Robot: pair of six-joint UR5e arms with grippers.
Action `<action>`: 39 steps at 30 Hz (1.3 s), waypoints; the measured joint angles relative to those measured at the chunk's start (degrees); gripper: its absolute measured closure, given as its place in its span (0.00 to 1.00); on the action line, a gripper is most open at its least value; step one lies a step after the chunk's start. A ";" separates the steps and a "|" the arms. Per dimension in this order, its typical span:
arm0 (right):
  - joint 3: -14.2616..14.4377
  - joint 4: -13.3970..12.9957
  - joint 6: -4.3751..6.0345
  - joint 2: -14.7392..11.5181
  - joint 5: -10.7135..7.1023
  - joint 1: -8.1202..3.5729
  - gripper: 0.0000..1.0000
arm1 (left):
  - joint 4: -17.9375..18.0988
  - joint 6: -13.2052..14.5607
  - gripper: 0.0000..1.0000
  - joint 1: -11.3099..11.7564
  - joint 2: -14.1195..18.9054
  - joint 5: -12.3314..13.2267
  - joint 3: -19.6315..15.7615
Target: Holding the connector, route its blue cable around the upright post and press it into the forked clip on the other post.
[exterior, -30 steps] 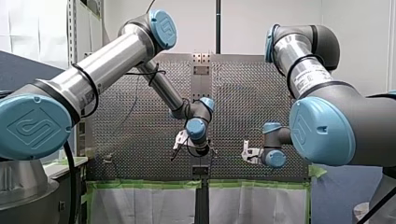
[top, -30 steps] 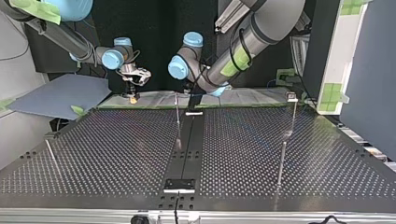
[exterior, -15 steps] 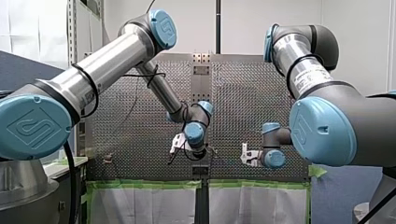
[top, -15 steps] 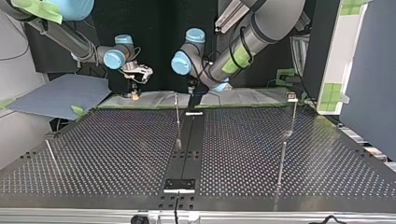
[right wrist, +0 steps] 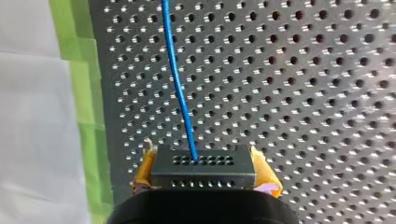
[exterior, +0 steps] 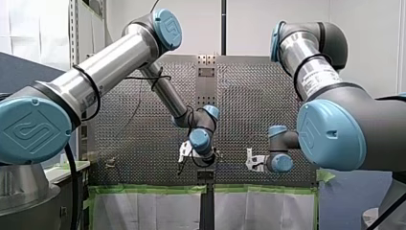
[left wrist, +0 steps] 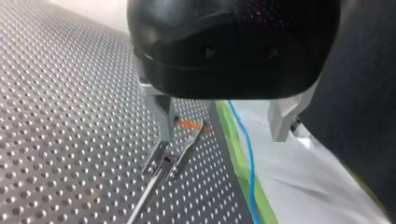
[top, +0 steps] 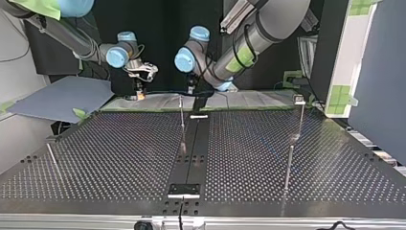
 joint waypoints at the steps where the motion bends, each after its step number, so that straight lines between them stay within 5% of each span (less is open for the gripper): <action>1: 0.25 -0.18 0.03 -0.38 -0.08 -0.02 1.00 | 0.53 -0.48 0.00 -0.07 -0.01 0.15 -0.25; 17: 2.01 -1.26 0.34 -3.42 -1.78 0.01 1.00 | 3.72 -4.52 0.00 0.08 -0.24 -1.15 -1.13; 39: 5.05 -4.49 0.80 -5.98 -5.14 0.08 1.00 | 6.83 -6.24 0.00 1.78 -3.05 -0.29 -0.61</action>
